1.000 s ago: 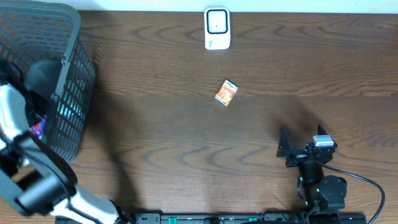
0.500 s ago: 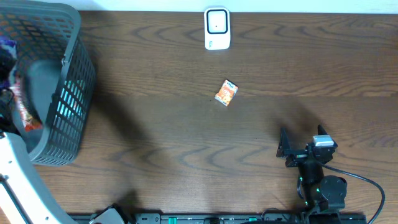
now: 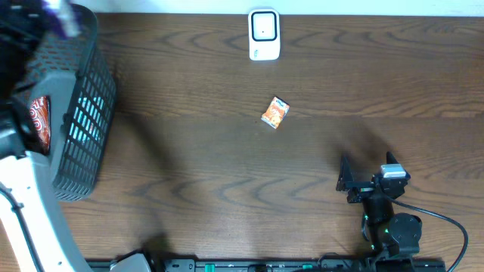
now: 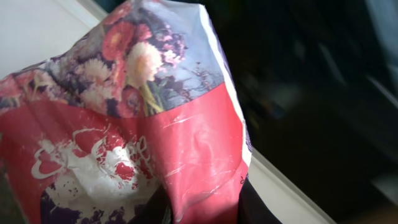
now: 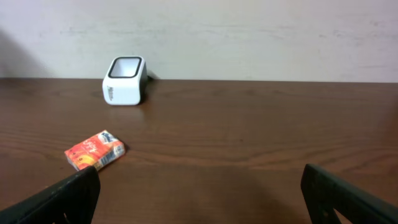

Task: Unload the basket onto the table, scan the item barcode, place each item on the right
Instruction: 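Carry the purple package and set it left of the orange pack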

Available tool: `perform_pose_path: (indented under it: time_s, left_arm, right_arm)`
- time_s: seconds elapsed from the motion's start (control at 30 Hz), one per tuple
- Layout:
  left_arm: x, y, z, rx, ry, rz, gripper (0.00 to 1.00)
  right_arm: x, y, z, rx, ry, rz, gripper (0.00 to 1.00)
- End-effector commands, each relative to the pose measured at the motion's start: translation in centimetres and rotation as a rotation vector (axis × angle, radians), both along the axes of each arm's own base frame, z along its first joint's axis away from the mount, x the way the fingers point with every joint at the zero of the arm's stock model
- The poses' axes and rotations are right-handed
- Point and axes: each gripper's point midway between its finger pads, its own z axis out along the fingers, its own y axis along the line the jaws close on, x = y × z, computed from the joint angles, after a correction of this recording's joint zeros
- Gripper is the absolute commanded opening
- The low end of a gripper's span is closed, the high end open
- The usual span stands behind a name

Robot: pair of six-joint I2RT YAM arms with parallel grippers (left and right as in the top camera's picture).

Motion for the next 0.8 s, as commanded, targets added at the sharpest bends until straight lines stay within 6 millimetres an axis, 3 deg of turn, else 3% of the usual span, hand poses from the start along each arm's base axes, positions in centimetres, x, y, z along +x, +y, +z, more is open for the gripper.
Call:
perform_pose_path:
  time_s: [0.0,0.07,0.17,0.37,0.47,0.57,0.63,0.77]
  left_arm:
    - [-2.0,-7.7,0.6,-0.015,0.01,-0.292,0.08]
    - [-2.2,-10.7,-1.1,0.027,0.057,-0.371,0.07]
    - [-2.0,-15.3,-5.6,0.174,0.156,-0.433,0.08]
    - [-1.0,-20.3,-15.6,0.57,0.391,-0.405,0.07]
    - [-1.0,-23.9,-19.4,0.754,0.401,-0.524,0.08]
    - [-1.0,-27.5,-23.3,0.826,0.43,-0.641,0.08]
    - [-0.8,-29.2,-26.1,0.845,0.473,-0.69,0.08]
    - [0.1,-29.9,-31.7,0.927,0.591,-0.674,0.07]
  right_arm:
    - [0.0,-0.1,-0.1,0.007,0.002,-0.005,0.99]
    - [0.0,-0.1,-0.1,0.007,0.002,-0.005,0.99]
    - [0.0,-0.1,-0.1,0.007,0.002,-0.005,0.99]
    - [0.0,-0.1,-0.1,0.007,0.002,-0.005,0.99]
    - [0.0,-0.1,-0.1,0.007,0.002,-0.005,0.99]
    - [0.0,-0.1,-0.1,0.007,0.002,-0.005,0.99]
    - [0.0,-0.1,-0.1,0.007,0.002,-0.005,0.99]
    - [0.0,-0.1,-0.1,0.007,0.002,-0.005,0.99]
